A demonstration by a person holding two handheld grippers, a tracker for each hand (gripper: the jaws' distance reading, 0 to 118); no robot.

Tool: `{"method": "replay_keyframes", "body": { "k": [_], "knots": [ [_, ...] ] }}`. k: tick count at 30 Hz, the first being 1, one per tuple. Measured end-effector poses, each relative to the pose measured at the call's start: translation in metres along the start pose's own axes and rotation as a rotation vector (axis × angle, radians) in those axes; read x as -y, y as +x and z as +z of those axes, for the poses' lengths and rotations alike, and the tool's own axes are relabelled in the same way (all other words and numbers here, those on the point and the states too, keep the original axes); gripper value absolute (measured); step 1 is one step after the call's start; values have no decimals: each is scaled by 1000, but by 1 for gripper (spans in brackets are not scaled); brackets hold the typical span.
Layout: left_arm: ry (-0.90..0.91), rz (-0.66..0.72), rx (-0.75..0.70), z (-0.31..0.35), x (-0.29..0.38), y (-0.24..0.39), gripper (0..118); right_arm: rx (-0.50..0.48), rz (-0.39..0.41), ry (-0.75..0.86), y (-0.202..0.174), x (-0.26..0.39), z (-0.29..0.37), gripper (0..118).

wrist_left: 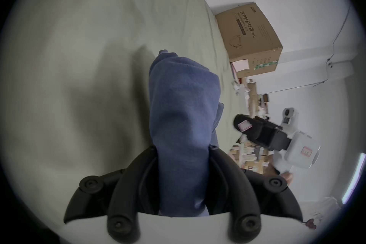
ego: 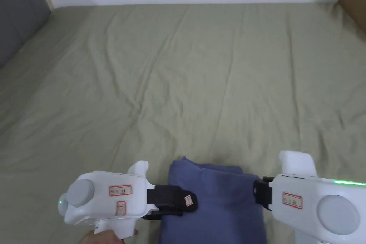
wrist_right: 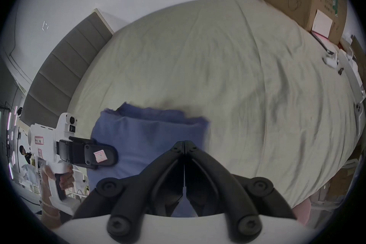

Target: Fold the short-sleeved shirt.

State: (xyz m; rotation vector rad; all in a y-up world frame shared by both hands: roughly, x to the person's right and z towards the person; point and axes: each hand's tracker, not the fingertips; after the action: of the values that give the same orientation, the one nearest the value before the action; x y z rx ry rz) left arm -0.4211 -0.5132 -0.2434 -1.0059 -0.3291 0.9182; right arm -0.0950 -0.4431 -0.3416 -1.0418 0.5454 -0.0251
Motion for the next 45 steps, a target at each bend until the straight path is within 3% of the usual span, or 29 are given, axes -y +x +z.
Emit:
{"method": "replay_keyframes", "body": {
  "k": [7,11,17,18,19,22,23,27,31,32,33,34,37,42,45],
  "knots": [
    [80,-63,-425,122,-47,-46,31,0,15,34,-14,-12,6,0],
    [81,-93,-673,187,-72,-63,30,-37,-63,0,-14,-10,2,0],
    [-35,-218,-1338,225,-98,-99,30,-15,-49,-34,-26,-6,-12,0],
    [-31,-229,-1389,229,-98,-107,30,-16,-48,-37,-28,-5,-13,0],
    [-5,-229,-1410,235,-98,-117,39,-20,-48,-43,-29,-3,-15,0],
    [30,-137,-1387,241,-95,-134,86,-20,-39,-66,-34,1,-21,0],
    [32,-122,-1388,240,-92,-136,91,-18,-35,-73,-35,2,-22,0],
    [101,-79,-1367,250,-90,-134,92,-20,-35,-87,-35,4,-22,0],
    [197,-11,-1270,252,-80,-110,79,-7,-15,-72,-37,3,-16,0],
    [223,-12,-1203,250,-77,-103,52,-3,-8,-65,-38,2,-13,0],
    [230,-18,-1169,247,-74,-96,14,1,-2,-60,-38,2,-11,0],
    [255,-50,-1168,242,-70,-82,0,4,2,-53,-38,1,-8,0],
    [275,-141,-1151,223,-55,-40,0,11,21,-21,-38,0,5,0],
    [406,-213,-998,195,-23,43,0,34,64,85,-35,-3,33,0],
    [504,-282,-951,174,1,87,0,109,135,199,-38,-4,57,0]
  ]
}}
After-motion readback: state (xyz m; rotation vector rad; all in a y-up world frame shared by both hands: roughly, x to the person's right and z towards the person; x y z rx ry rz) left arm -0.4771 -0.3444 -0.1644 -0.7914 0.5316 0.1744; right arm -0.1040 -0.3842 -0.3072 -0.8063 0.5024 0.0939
